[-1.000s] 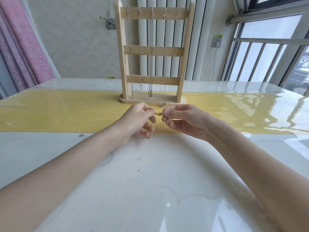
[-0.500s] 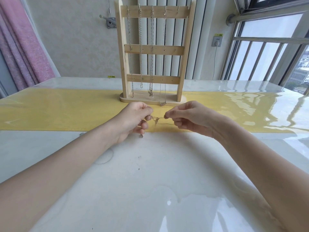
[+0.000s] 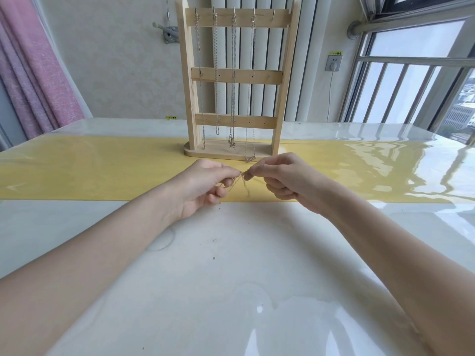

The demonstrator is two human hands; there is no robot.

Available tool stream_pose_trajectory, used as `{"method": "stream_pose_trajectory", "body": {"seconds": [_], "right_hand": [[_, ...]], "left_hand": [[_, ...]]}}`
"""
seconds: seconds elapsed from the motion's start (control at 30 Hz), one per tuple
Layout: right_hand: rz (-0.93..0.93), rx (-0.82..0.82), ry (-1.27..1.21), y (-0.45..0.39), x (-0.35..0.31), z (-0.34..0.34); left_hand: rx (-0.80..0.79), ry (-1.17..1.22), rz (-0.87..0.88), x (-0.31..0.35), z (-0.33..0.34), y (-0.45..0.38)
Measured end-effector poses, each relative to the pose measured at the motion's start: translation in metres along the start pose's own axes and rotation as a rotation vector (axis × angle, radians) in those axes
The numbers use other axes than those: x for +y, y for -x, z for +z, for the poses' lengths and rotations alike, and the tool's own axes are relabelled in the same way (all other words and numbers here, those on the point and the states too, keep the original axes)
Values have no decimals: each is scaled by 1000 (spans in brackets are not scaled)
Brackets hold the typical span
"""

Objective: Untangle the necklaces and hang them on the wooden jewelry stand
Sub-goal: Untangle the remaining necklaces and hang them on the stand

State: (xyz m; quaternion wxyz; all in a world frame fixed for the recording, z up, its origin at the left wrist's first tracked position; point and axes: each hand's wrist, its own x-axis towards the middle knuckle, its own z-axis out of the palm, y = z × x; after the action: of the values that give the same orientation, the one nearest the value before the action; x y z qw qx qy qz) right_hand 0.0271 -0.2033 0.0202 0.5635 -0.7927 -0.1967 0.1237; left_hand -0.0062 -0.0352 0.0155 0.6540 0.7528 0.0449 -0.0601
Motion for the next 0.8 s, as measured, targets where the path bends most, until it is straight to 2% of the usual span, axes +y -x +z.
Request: {"method": "stream_pose_trajectory", "body": {"seconds": [0.2,0.27,0.4,0.57,0.7,0.8], "right_hand": [[34,87,-20,-1,3,0],[58,65,-72,-2,3,0],[55,8,-27,-2,4,1],[22,-72,2,-1,2,4],[69,-140,53,2,-2,8],[124,-12,-78,0,-1,5]], "left_hand": [[-17,-58,25,-1,3,1],[-28,-31,40,-1,4,2],[-11,8,97,0,7,3],[128,89,164,3,7,2],[114,168,120,2,6,2],[93,99,115,0,4,1]]}}
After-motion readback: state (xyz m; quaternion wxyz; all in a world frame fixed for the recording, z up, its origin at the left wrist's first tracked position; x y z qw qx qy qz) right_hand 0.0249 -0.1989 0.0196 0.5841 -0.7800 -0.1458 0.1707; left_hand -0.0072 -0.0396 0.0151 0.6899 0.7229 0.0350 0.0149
